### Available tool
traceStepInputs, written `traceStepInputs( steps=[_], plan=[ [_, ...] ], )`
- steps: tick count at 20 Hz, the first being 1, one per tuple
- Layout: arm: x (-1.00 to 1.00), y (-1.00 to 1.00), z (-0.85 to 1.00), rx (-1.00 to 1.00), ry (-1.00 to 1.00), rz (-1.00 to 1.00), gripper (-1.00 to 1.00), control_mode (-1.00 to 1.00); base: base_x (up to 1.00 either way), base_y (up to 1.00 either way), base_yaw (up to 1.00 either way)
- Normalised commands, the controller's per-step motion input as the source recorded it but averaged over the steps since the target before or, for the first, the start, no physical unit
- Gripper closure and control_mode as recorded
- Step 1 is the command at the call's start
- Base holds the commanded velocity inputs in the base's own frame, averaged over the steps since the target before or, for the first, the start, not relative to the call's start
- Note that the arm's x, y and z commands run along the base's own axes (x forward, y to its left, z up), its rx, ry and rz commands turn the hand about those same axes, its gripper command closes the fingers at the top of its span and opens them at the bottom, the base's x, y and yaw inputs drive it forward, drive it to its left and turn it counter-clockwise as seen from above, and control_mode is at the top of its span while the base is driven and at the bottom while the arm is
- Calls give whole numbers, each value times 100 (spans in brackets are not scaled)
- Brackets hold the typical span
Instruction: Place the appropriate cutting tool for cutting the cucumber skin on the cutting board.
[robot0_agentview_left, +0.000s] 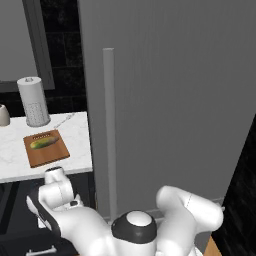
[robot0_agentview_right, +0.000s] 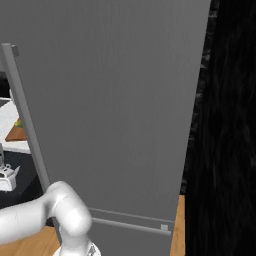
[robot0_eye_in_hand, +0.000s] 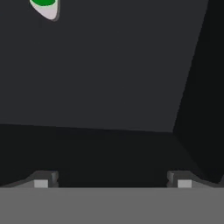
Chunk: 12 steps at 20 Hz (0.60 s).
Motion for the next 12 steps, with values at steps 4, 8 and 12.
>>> traceStepInputs(
  steps=[4, 8, 12],
  plan=[
    [-88, 0, -2, 0, 16, 1, -100, -100, 0, 0, 0],
    [-82, 0, 0, 0, 15, 0, -100, -100, 0, 0, 0],
    [-44, 3, 13, 0, 3, 0, -100, -100, 0, 0, 0]
  ],
)
